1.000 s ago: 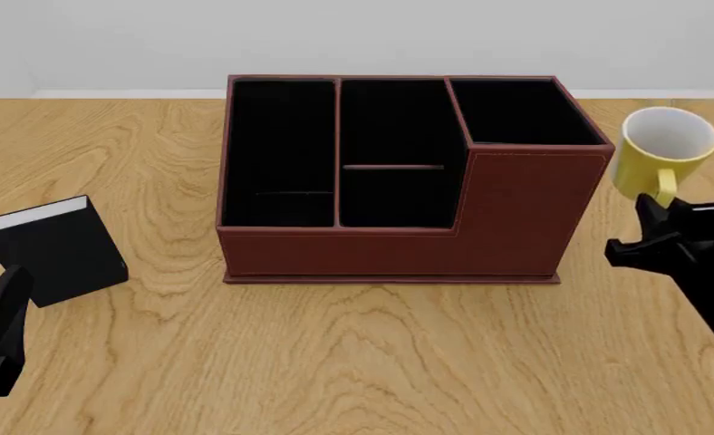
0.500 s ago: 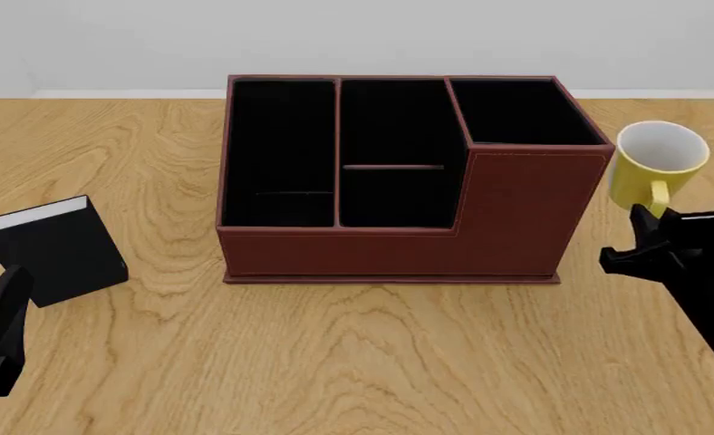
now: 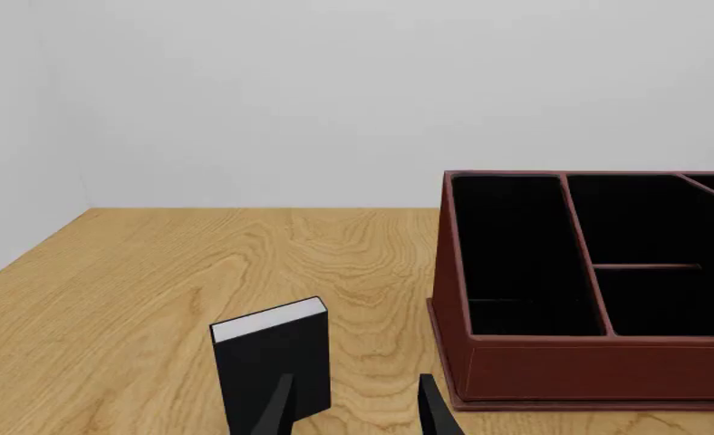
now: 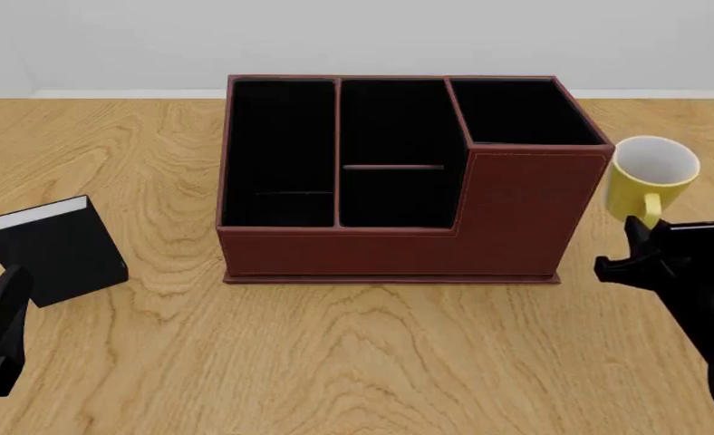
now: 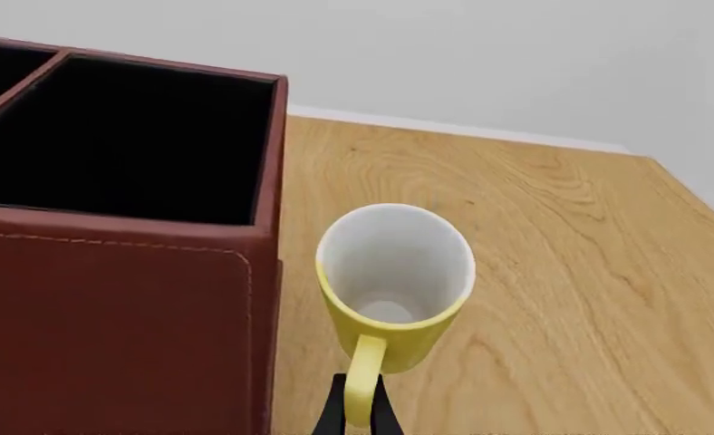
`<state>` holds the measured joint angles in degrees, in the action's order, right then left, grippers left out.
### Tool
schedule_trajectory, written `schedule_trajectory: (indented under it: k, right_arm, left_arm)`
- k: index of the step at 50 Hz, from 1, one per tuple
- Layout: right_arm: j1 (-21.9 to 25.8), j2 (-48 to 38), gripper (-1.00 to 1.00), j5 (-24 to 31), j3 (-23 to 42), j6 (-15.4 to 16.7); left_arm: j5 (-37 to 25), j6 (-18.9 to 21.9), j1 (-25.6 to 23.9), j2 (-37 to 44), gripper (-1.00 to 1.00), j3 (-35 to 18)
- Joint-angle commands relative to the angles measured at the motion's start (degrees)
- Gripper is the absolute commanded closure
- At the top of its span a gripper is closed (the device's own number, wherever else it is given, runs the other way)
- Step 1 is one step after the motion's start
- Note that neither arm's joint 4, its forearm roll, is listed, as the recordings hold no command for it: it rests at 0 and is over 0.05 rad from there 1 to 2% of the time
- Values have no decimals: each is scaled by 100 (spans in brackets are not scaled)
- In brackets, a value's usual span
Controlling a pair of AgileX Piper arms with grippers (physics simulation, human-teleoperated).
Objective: Pick up the yellow and white mug and place it to the right of the caddy.
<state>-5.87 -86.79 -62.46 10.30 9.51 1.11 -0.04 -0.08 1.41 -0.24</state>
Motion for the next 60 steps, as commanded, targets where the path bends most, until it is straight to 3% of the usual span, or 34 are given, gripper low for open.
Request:
schedule_trajectory:
  k: [1,60]
  right_arm:
    - [-25,-200,100,-174,11,-54]
    - [-125,-1016,100,-732,33,-59]
  left_arm:
    - [-1,-2,-1,-2,-100,0]
    - [0,0,1,0,-100,0]
